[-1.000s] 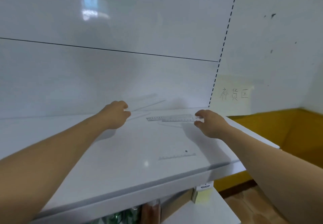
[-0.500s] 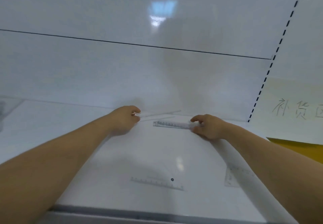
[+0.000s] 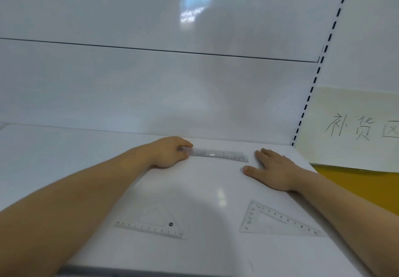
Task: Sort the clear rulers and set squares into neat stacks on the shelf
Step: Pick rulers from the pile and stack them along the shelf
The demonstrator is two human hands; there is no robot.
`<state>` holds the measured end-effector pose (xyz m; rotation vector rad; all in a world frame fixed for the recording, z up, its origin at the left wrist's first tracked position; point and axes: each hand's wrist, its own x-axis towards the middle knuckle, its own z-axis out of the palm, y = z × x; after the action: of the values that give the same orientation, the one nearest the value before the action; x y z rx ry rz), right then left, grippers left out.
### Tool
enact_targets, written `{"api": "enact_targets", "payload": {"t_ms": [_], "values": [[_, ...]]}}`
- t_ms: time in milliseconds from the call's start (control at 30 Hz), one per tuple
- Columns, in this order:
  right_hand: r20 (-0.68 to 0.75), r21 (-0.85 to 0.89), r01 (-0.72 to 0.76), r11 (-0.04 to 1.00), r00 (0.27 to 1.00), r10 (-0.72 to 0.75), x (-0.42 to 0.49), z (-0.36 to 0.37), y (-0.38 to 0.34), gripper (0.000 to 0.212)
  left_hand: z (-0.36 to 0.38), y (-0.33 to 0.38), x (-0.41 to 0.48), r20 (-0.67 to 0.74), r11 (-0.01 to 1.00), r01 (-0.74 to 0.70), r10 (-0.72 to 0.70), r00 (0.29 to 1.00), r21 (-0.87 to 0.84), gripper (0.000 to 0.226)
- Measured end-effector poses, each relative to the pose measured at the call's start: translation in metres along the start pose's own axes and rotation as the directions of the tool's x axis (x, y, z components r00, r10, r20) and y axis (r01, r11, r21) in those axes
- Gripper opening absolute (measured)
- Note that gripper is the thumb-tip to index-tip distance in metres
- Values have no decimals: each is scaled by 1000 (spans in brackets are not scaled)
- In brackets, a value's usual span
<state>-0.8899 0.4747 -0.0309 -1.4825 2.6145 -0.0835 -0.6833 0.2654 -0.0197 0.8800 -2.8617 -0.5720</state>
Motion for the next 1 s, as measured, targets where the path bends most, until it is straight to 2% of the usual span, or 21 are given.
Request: {"api": "enact_targets", "payload": {"t_ms": [100,267,367,533,633,833,1000], "values": [[-4,-6,0,1000,1000,0,0,3,2,91,2,-2,1,-25,1000,15,-15,1000,-4,47],[-9,1,25,1000,1000,-25,1,5,5,85,1,-6,6,-76,998,-56,55,996,-2,30],[-6,-5,26,1000,1000,-26,1,4,3,83,2,-5,8,-67,998,-63,62,996,-16,29],[5,-6,51,999,999,-51,1,-6,-4,78,-4,-7,0,-83,994,57,-64,994,-91,48],[-10,-60,75,995,997,-76,17,-23,-24,86,-12,-14,-18,-106,993,108,-113,988,-50,52],[-54,-66,183,981,981,-187,43,-46,-127,82,-32,-62,-86,-77,972,232,-229,970,26,59],[-49,-54,333,941,941,-335,47,-36,-266,76,-67,-140,-182,-172,936,351,-344,923,13,61]]}}
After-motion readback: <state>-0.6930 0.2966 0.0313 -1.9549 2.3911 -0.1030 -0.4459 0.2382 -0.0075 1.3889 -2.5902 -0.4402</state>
